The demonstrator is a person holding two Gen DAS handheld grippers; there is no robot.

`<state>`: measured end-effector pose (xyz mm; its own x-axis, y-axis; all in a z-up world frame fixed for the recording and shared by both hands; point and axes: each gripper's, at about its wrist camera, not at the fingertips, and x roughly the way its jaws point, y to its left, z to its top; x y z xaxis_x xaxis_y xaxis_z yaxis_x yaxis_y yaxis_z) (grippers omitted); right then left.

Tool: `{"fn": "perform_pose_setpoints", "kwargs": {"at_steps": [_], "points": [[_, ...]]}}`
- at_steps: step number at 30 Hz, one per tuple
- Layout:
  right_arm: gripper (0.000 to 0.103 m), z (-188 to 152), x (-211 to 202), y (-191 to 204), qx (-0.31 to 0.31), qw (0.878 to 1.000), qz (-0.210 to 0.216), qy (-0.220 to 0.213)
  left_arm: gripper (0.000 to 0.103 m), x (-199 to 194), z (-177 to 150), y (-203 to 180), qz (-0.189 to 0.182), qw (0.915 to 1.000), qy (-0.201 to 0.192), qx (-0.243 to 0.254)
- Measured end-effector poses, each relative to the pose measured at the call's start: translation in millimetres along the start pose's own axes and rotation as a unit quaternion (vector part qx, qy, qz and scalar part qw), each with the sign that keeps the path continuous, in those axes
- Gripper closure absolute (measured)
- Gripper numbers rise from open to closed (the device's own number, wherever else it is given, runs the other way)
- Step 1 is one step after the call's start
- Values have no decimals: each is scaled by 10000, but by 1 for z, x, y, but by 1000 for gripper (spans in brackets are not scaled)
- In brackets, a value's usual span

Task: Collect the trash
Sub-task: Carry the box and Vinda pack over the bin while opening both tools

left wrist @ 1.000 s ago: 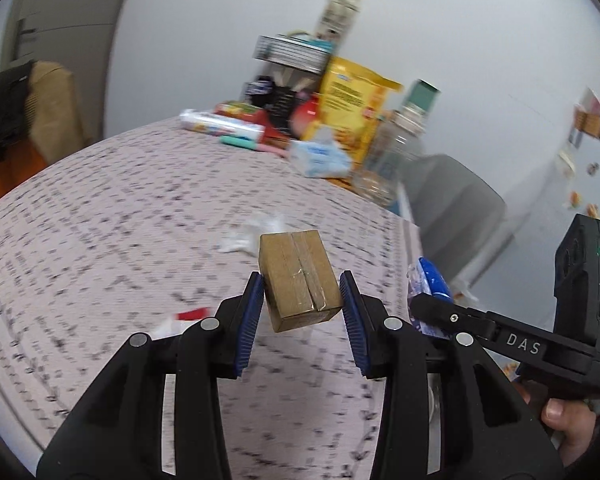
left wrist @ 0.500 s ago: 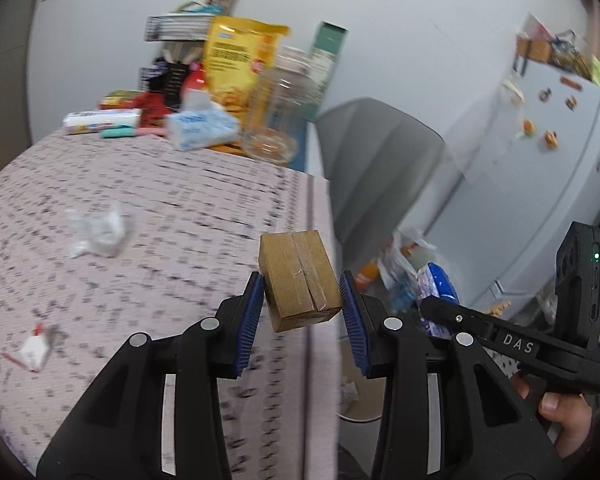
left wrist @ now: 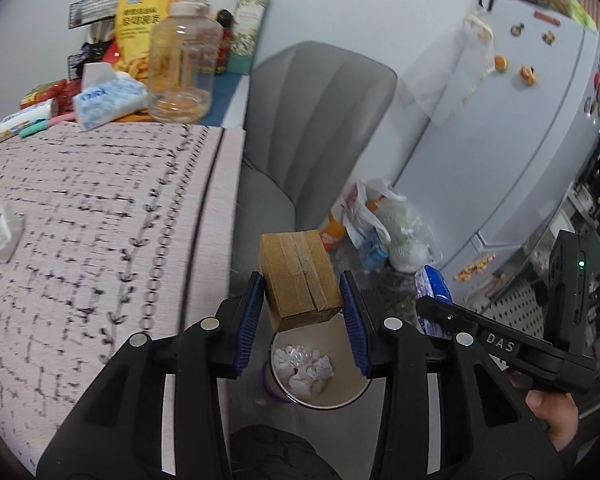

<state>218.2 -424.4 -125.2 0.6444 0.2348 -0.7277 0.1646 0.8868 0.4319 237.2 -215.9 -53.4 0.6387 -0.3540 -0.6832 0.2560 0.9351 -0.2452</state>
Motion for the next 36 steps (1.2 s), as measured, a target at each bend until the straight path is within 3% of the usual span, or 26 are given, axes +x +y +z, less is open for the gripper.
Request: {"fn": "perform_pose_setpoints", "kwargs": {"at_steps": [2, 4, 5, 6, 12, 24, 25, 26, 28, 36], "points": [[54, 2, 6, -13, 67, 10000, -54, 29, 64, 7, -1, -7, 5, 10000, 61, 47], [39, 3, 15, -26, 78, 10000, -18, 45, 64, 16, -1, -13, 8, 9999, 144, 94], [24, 3, 18, -32, 129, 9999, -60, 11, 64, 18, -1, -15, 12, 9998, 176, 126], [17, 2, 20, -41, 224, 9995, -225, -52, 64, 22, -2, -20, 25, 9996, 211, 186], [15, -6, 24, -84, 609, 9978, -263, 61, 64, 40, -12, -40, 8, 9985, 431, 347], [10, -20, -16, -134, 867, 9955, -356, -163, 63, 81, -21, -95, -251, 9934, 856, 726], [10, -20, -20, -138, 894, 9951, -372, -195, 54, 84, -21, -99, -292, 9926, 895, 771], [9, -20, -21, -140, 909, 9949, -380, -210, 33, 86, -21, -104, -326, 9917, 926, 827], [9, -19, -24, -144, 937, 9945, -394, -237, 13, 85, -22, -110, -278, 9917, 813, 958], [8, -20, -25, -136, 894, 9951, -324, -257, 8, 71, -16, -80, -10, 9950, 760, 645]]}}
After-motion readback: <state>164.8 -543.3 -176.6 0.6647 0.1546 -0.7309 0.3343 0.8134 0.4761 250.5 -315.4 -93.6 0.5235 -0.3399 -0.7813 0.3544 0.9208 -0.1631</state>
